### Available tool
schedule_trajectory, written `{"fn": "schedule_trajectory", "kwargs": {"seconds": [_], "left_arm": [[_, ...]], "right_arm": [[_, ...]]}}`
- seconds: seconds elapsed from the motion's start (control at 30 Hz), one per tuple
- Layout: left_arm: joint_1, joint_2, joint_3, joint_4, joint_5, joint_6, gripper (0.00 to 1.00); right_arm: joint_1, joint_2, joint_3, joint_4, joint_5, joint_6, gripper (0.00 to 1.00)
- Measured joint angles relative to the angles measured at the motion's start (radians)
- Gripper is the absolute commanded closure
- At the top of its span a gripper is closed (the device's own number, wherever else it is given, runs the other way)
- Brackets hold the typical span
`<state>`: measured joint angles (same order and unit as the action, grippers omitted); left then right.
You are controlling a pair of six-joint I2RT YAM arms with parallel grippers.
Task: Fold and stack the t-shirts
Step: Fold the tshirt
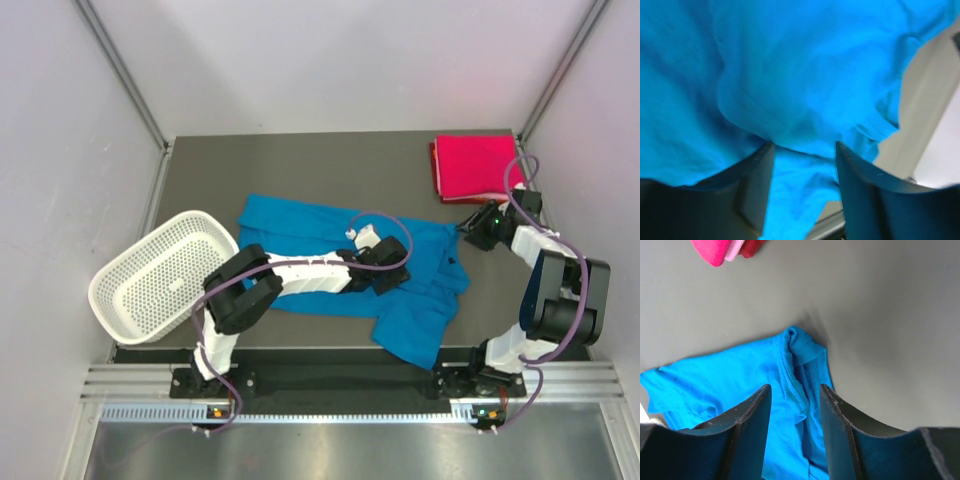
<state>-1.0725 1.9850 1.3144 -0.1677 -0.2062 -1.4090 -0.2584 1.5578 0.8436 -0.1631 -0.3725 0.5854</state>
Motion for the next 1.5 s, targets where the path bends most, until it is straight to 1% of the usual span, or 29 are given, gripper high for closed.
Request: {"fn": "schedule_trajectory", "kwargs": {"seconds": [0.23, 0.27, 0.33, 0.37, 0.47, 0.5, 0.57, 0.77, 0.9, 1.0, 1.17, 1.27, 1.37, 1.47, 1.5], "left_arm": [[0.02, 0.037, 0.0, 0.01, 0.004, 0.024, 0.53], [0.022, 0.037, 0.0, 0.011, 0.003, 0.026, 0.59], [0.029, 0.037, 0.0, 0.016, 0.004, 0.032, 0.65], [0.032, 0.037, 0.0, 0.018, 0.006, 0.036, 0.72], [0.042, 0.037, 0.0, 0.032, 0.011, 0.053, 0.85], [0.044, 0.037, 0.0, 0.035, 0.013, 0.058, 0.94], [0.048, 0.037, 0.0, 0.041, 0.019, 0.072, 1.0], [0.054, 0.037, 0.016, 0.015, 0.06, 0.11, 1.0], [0.054, 0.027, 0.059, -0.038, 0.079, 0.167, 1.0], [0.056, 0.001, 0.06, -0.062, 0.08, 0.205, 1.0], [0.058, -0.035, 0.06, -0.103, 0.083, 0.253, 1.0], [0.059, -0.042, 0.06, -0.109, 0.09, 0.273, 1.0], [0.059, -0.042, 0.06, -0.125, 0.1, 0.294, 1.0], [0.059, -0.042, 0.06, -0.15, 0.107, 0.314, 1.0], [0.059, -0.042, 0.06, -0.156, 0.109, 0.318, 0.88]], "right_arm": [[0.0, 0.0, -0.014, 0.003, 0.0, -0.002, 0.56], [0.0, 0.0, -0.014, 0.003, 0.0, -0.002, 0.56], [0.0, -0.001, -0.014, 0.004, 0.0, -0.002, 0.56], [0.0, -0.001, -0.014, 0.003, 0.0, -0.003, 0.56], [0.0, -0.001, -0.014, 0.003, 0.0, -0.006, 0.56], [0.0, -0.001, -0.014, 0.003, 0.0, -0.007, 0.56], [0.0, -0.001, -0.014, 0.003, 0.0, -0.008, 0.56], [0.0, -0.013, -0.014, 0.002, -0.002, -0.008, 0.56], [-0.002, -0.014, -0.014, 0.008, -0.02, -0.003, 0.57], [-0.002, -0.014, -0.014, 0.02, -0.032, 0.007, 0.58], [-0.002, -0.013, -0.013, 0.024, -0.047, 0.021, 0.63], [-0.002, -0.01, -0.011, 0.024, -0.05, 0.021, 0.63], [0.0, -0.004, -0.009, 0.021, -0.047, 0.019, 0.61], [0.01, 0.006, 0.007, -0.002, -0.029, 0.0, 0.61], [0.016, 0.01, 0.019, -0.019, -0.012, -0.011, 0.61]]}}
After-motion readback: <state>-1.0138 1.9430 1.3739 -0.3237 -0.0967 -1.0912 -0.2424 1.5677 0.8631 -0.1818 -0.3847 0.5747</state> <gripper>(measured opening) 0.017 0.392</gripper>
